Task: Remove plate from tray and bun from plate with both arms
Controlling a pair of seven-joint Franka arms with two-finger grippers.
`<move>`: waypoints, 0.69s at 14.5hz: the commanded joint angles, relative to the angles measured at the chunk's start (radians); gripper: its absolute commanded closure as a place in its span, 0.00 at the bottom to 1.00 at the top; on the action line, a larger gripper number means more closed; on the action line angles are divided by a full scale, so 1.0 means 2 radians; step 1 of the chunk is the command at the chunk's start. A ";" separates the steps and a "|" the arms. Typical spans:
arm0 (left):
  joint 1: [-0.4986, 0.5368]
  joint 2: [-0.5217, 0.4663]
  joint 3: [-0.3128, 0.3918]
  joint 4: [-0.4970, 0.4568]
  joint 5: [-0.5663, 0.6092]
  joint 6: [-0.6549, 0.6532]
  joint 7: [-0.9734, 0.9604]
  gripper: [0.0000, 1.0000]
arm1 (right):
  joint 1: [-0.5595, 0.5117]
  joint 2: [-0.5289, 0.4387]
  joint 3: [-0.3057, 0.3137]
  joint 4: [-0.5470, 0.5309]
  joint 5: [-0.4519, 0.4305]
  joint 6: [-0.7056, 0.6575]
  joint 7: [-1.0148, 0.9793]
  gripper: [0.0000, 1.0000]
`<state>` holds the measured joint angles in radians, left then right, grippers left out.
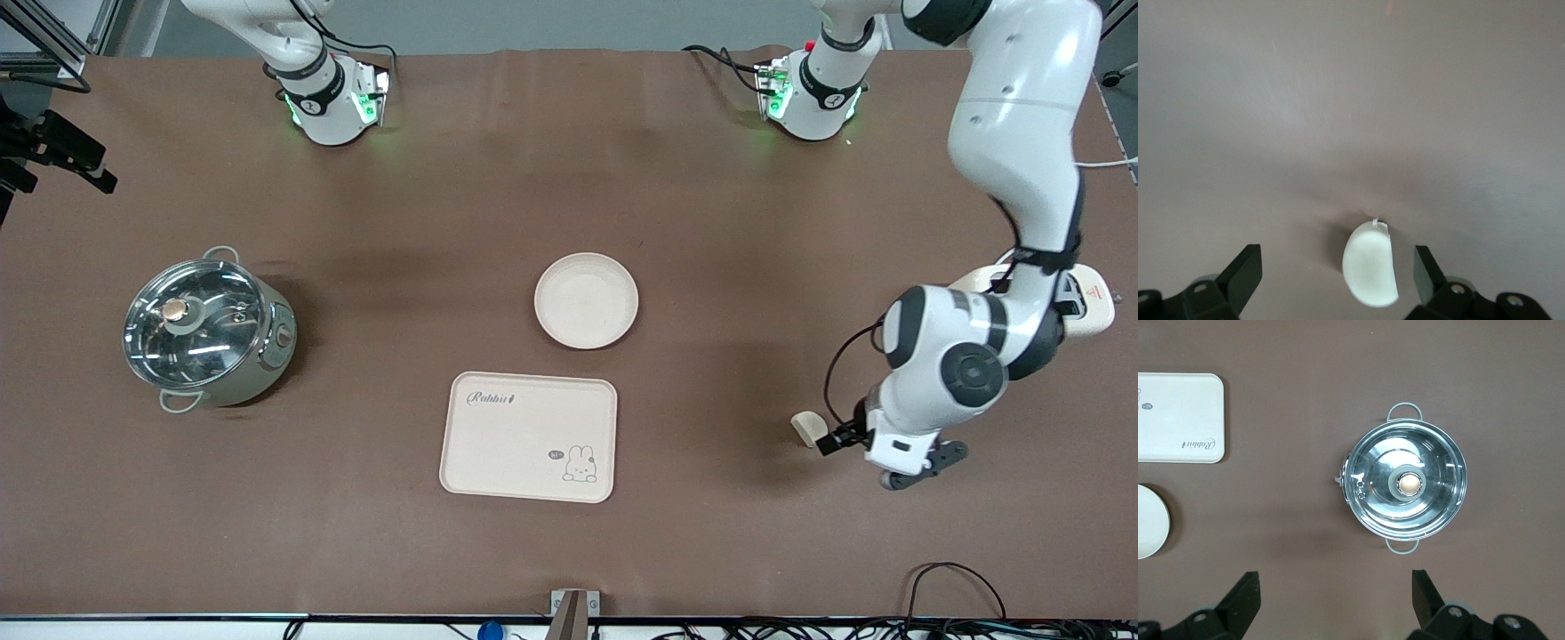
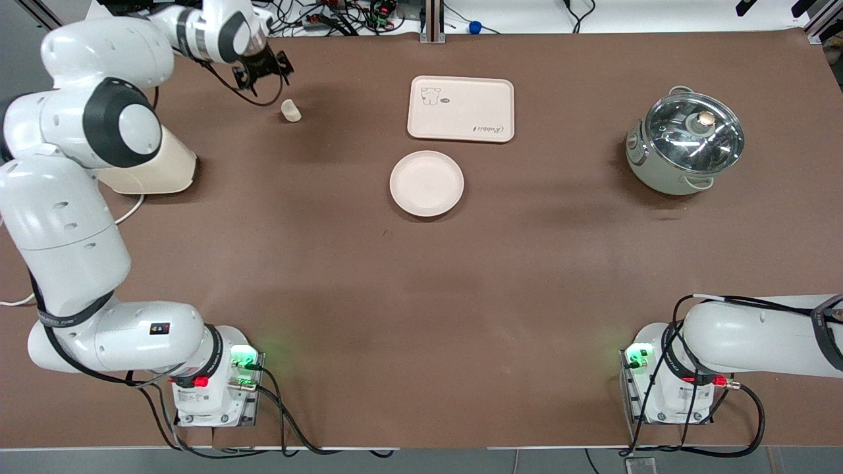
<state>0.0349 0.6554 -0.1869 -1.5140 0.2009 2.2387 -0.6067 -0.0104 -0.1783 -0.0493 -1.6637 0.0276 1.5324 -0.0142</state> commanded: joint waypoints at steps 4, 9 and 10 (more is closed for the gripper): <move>0.018 -0.110 -0.009 0.026 -0.010 -0.131 0.083 0.00 | 0.007 -0.009 -0.001 -0.004 -0.006 0.001 0.008 0.00; 0.022 -0.197 -0.003 0.066 -0.072 -0.275 0.154 0.00 | 0.007 -0.009 -0.001 -0.005 -0.007 0.001 0.008 0.00; 0.033 -0.208 -0.004 0.066 -0.076 -0.293 0.183 0.00 | 0.007 -0.009 -0.001 -0.005 -0.007 0.001 0.007 0.00</move>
<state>0.0697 0.2862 -0.1926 -1.3737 0.0764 1.7125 -0.3333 -0.0069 -0.1783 -0.0490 -1.6617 0.0276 1.5329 -0.0139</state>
